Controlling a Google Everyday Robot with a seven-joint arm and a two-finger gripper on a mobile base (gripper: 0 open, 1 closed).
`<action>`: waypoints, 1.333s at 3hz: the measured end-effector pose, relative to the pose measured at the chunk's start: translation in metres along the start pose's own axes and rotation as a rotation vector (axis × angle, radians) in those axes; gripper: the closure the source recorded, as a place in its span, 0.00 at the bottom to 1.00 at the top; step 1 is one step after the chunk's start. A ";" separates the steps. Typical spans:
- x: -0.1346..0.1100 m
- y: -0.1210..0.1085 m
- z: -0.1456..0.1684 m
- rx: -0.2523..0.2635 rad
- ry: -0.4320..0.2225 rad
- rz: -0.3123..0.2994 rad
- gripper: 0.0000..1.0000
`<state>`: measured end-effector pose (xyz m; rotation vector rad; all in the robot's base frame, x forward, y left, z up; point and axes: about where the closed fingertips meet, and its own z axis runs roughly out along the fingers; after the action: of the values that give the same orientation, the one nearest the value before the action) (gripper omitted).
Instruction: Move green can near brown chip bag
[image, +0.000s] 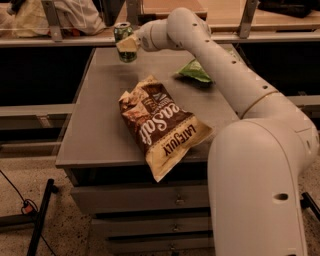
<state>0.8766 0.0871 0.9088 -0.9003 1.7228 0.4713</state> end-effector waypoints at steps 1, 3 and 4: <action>0.019 0.013 -0.022 -0.027 0.005 0.040 0.73; 0.021 0.001 -0.081 0.040 0.012 0.038 0.81; 0.007 -0.017 -0.113 0.102 -0.002 0.030 0.82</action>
Offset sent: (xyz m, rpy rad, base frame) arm -0.0712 -0.0683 -0.0140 0.0247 0.0628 -0.0368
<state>0.8172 -0.0053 0.9429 -0.8019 1.7443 0.4006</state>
